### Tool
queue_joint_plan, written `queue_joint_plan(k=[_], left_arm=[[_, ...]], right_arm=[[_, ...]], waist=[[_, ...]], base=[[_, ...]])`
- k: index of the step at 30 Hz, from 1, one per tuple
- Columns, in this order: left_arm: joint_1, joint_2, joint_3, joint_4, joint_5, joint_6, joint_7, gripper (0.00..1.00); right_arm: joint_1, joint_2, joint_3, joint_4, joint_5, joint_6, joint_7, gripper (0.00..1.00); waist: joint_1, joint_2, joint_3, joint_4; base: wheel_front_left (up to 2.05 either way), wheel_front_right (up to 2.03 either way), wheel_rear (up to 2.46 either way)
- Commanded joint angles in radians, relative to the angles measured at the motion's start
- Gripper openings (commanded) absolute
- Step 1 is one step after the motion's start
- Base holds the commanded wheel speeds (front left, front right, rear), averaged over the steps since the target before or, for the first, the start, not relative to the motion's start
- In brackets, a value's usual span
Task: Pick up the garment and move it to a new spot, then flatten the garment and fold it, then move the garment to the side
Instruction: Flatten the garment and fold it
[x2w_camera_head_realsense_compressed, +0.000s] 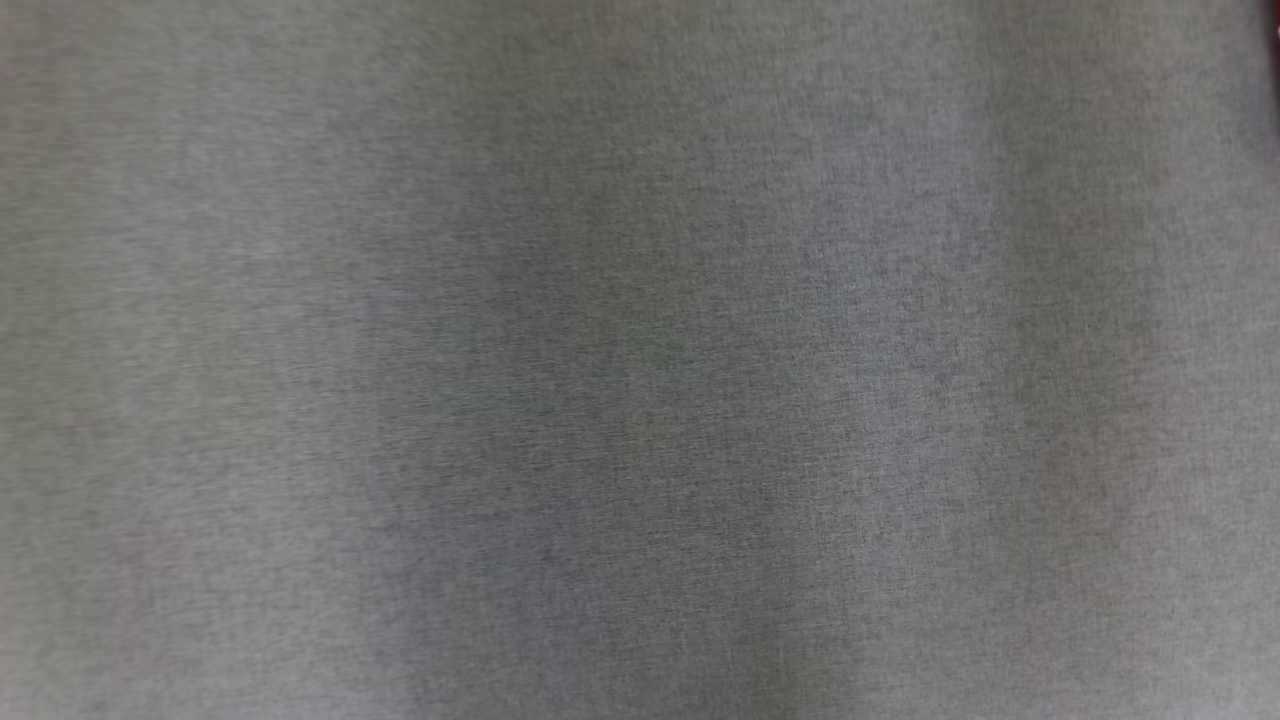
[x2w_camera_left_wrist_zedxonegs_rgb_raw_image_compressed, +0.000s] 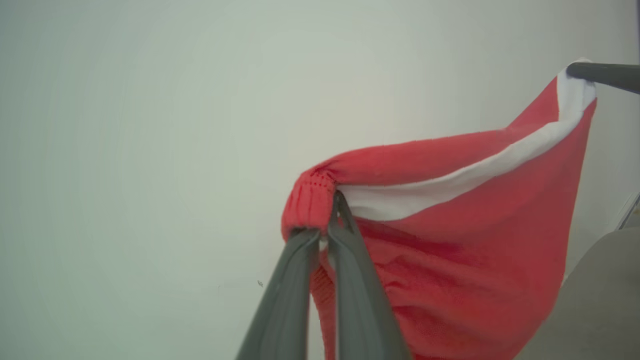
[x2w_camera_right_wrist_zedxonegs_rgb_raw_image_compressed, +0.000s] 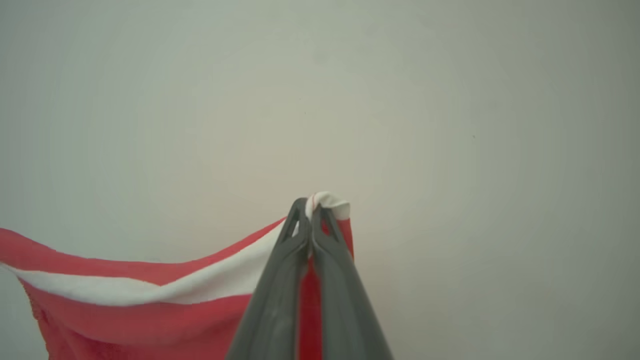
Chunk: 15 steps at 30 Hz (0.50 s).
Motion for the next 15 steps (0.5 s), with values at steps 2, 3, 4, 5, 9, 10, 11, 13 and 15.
queue_joint_plan(k=[2,3,4,5,9,10,11,13,15], left_arm=[[-0.056,-0.009,-0.037,0.026,-0.027,0.003,-0.023,0.00],[-0.067,-0.013,-0.053,0.033,-0.039,0.003,-0.027,0.00],[-0.072,-0.017,-0.067,0.041,-0.052,0.003,-0.037,0.00],[-0.074,-0.020,-0.080,0.049,-0.061,0.003,-0.044,0.00],[-0.035,-0.028,-0.125,0.062,-0.121,0.003,-0.075,0.00],[-0.016,-0.027,-0.157,0.053,-0.121,0.003,-0.075,0.00],[0.005,-0.024,-0.197,0.040,-0.114,0.002,-0.074,0.00],[0.033,-0.021,-0.204,0.031,-0.147,0.003,-0.083,0.00],[0.089,-0.014,-0.224,0.008,-0.163,0.003,-0.096,0.00]], right_arm=[[-0.056,0.006,0.028,0.026,0.004,-0.003,-0.018,0.00],[-0.068,0.004,0.038,0.036,0.008,-0.003,-0.020,0.00],[-0.075,0.003,0.048,0.043,0.010,-0.003,-0.027,0.00],[-0.079,0.001,0.057,0.050,0.013,-0.003,-0.033,0.00],[-0.047,-0.018,0.110,0.058,0.037,-0.003,-0.056,0.00],[-0.026,-0.029,0.125,0.054,0.046,-0.003,-0.067,0.00],[-0.003,-0.040,0.137,0.048,0.058,-0.003,-0.077,0.00],[0.026,-0.051,0.152,0.038,0.068,-0.003,-0.087,0.00],[0.092,-0.079,0.174,0.014,0.096,-0.003,-0.111,0.00]], waist=[[-0.0003,-0.0003,0.033,-0.021],[-0.0003,-0.0003,0.037,-0.019],[-0.0003,-0.0003,0.040,-0.018],[-0.0003,-0.0003,0.042,-0.016],[-0.0003,-0.0003,0.038,-0.010],[-0.0003,-0.0003,0.031,-0.009],[-0.0003,-0.0003,0.022,-0.008],[-0.0003,-0.0003,0.012,-0.007],[-0.0003,-0.0003,-0.014,0.000]], base=[[0.00,0.00,0.00],[0.00,0.00,0.00],[0.00,0.00,0.00],[0.00,0.00,0.00],[0.00,0.00,0.00],[0.00,0.00,0.00],[0.00,0.00,0.00],[0.00,0.00,0.00],[0.00,0.00,0.00]])
